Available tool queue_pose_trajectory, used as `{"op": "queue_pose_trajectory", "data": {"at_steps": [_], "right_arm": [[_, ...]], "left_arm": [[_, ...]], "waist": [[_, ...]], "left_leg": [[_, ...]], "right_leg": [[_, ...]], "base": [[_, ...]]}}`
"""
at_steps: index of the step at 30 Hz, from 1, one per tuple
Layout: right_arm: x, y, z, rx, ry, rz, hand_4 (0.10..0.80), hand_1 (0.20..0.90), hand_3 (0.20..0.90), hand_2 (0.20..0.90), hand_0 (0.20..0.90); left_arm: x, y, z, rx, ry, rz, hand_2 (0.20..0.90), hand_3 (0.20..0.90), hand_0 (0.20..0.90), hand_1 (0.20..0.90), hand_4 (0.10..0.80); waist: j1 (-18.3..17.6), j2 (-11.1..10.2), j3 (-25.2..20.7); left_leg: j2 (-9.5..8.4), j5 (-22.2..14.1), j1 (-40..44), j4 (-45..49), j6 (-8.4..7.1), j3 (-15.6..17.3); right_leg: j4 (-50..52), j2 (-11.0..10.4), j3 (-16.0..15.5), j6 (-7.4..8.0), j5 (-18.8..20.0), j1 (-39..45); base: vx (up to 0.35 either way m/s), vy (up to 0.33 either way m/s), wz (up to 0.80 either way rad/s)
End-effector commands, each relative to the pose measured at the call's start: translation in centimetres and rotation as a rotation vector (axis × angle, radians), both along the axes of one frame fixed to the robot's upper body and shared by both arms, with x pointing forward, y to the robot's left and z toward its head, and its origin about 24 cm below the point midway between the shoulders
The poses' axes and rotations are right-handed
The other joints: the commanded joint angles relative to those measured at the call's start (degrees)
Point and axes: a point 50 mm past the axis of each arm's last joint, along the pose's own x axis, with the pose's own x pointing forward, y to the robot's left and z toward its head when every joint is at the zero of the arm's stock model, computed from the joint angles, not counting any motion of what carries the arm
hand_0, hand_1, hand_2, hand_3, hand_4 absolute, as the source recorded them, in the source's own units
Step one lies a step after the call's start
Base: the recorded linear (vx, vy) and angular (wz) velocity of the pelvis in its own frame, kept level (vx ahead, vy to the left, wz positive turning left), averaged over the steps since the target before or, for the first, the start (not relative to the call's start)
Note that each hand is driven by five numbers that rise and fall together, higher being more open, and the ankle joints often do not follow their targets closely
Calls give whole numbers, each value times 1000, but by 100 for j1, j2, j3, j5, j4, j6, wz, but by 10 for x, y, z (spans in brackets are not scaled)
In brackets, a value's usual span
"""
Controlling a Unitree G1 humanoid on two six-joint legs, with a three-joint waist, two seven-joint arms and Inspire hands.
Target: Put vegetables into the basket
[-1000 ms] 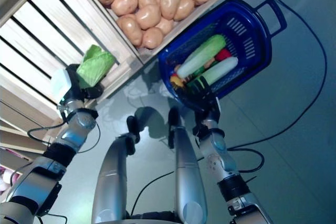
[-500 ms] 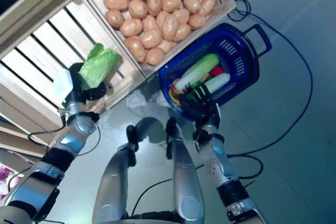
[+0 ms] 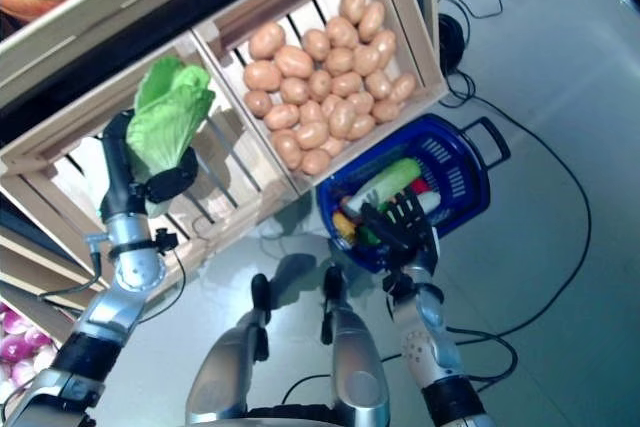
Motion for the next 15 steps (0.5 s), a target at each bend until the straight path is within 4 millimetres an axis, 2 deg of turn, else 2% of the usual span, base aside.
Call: {"op": "queue_pose_trajectory", "data": {"at_steps": [1,5,15], "right_arm": [[-9,-1,24,-59,-174,8,800,900,900,900,900],[-17,0,17,-67,-144,6,800,900,900,900,900],[-20,3,17,-63,-153,50,800,900,900,900,900]], "left_arm": [[-13,-13,22,-310,-178,-330,300,300,300,300,400],[-25,-22,14,-525,-180,-508,300,300,300,300,400],[-27,-53,1,-761,-67,-838,300,300,300,300,400]], "waist": [[47,52,-1273],[79,24,-1517],[110,-70,-1951]], "left_leg": [[-188,-104,-256,43,-157,-157],[-148,-121,29,-113,-107,-103],[-159,-256,458,-276,-22,23]], "right_leg": [[-331,-282,-380,155,23,506],[-382,-248,-400,168,33,725],[-779,-296,-274,284,295,1049]], "base": [[85,42,4],[87,33,4],[67,-3,-4]]}}
